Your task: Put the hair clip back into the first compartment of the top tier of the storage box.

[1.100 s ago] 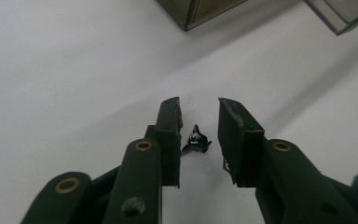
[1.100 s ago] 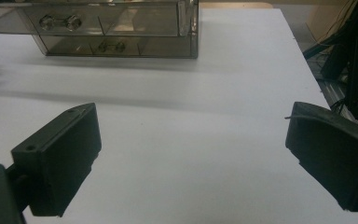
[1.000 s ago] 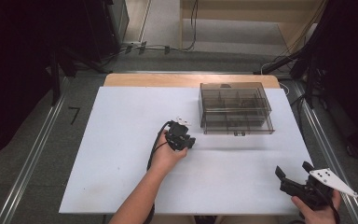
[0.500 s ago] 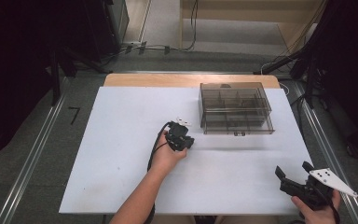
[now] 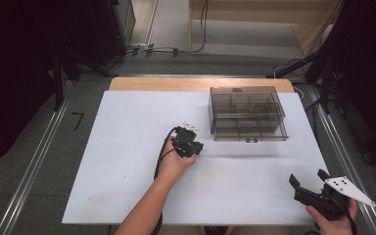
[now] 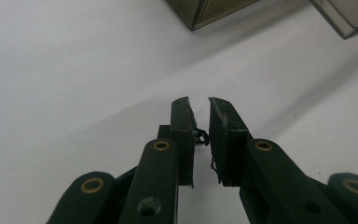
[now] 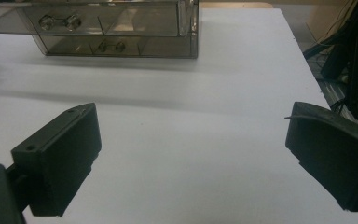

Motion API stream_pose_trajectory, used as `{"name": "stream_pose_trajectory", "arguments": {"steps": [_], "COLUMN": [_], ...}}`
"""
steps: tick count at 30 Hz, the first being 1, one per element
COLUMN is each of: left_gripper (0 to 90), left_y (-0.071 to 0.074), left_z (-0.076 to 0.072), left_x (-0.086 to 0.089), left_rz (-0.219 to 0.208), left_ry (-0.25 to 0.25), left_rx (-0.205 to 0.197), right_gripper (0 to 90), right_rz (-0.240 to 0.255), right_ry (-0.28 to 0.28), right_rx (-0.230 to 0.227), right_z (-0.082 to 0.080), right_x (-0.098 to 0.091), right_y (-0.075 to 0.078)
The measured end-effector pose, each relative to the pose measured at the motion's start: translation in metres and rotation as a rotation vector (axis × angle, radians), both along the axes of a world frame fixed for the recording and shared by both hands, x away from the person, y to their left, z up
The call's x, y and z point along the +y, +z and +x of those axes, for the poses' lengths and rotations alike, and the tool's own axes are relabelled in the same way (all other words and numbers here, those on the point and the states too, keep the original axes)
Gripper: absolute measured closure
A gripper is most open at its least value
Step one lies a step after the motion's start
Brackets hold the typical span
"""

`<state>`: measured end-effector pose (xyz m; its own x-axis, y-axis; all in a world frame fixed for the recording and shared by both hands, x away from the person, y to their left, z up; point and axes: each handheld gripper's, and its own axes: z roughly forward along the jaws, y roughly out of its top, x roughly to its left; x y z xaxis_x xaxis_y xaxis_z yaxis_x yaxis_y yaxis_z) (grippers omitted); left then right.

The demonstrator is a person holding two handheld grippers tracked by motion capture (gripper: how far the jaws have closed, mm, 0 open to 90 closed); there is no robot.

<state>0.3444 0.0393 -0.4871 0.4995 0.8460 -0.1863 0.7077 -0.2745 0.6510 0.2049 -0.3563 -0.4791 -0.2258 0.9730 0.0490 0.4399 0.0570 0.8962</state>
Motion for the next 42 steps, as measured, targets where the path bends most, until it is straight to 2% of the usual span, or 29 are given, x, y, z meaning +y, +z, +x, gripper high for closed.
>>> {"name": "stream_pose_trajectory", "arguments": {"steps": [25, 42], "left_gripper": [80.3, 80.4], "left_y": [0.014, 0.034], "left_z": [0.000, 0.002], "left_x": [0.008, 0.008], "left_rz": [-0.132, -0.185], "left_ry": [0.074, 0.086], "left_rx": [-0.070, -0.116], "right_gripper": [1.8, 1.8], "right_rz": [0.000, 0.011], "right_ry": [0.000, -0.008], "right_rx": [-0.001, 0.008], "right_z": [0.000, 0.002], "right_x": [0.000, -0.002], "right_y": [0.000, -0.002]}}
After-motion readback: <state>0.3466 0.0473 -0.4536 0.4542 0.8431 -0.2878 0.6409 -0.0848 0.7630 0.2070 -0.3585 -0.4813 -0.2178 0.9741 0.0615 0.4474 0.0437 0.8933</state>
